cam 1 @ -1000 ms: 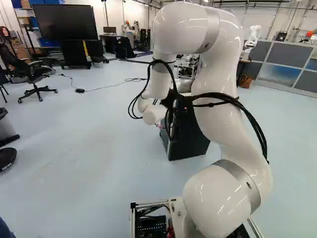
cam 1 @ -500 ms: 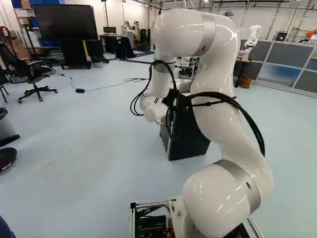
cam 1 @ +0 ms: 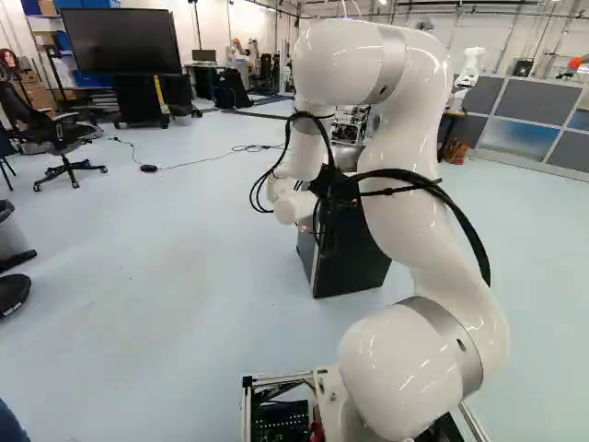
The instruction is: Grab a drink from the fridge
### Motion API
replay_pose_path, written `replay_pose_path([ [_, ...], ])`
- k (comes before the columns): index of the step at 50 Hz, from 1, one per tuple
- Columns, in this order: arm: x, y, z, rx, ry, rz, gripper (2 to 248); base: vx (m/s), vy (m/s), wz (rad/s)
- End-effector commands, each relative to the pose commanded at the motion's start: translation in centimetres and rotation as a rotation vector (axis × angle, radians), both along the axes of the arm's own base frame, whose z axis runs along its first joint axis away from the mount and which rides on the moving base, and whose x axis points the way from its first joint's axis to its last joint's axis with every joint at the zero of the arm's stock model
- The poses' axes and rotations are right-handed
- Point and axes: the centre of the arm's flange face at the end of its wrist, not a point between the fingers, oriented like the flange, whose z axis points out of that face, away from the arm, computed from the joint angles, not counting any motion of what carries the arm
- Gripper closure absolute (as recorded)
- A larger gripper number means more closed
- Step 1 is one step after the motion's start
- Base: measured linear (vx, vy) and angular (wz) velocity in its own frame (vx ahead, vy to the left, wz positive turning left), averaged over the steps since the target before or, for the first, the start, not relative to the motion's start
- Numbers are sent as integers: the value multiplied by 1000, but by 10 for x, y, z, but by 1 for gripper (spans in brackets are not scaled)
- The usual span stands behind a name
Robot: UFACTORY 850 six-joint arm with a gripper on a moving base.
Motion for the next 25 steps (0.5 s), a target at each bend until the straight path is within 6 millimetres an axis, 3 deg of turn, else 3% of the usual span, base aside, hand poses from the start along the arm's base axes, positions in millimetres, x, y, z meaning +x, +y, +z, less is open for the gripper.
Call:
replay_pose_path([
  [25,0,-1,0,-2,-2,-3,3,0,0,0],
])
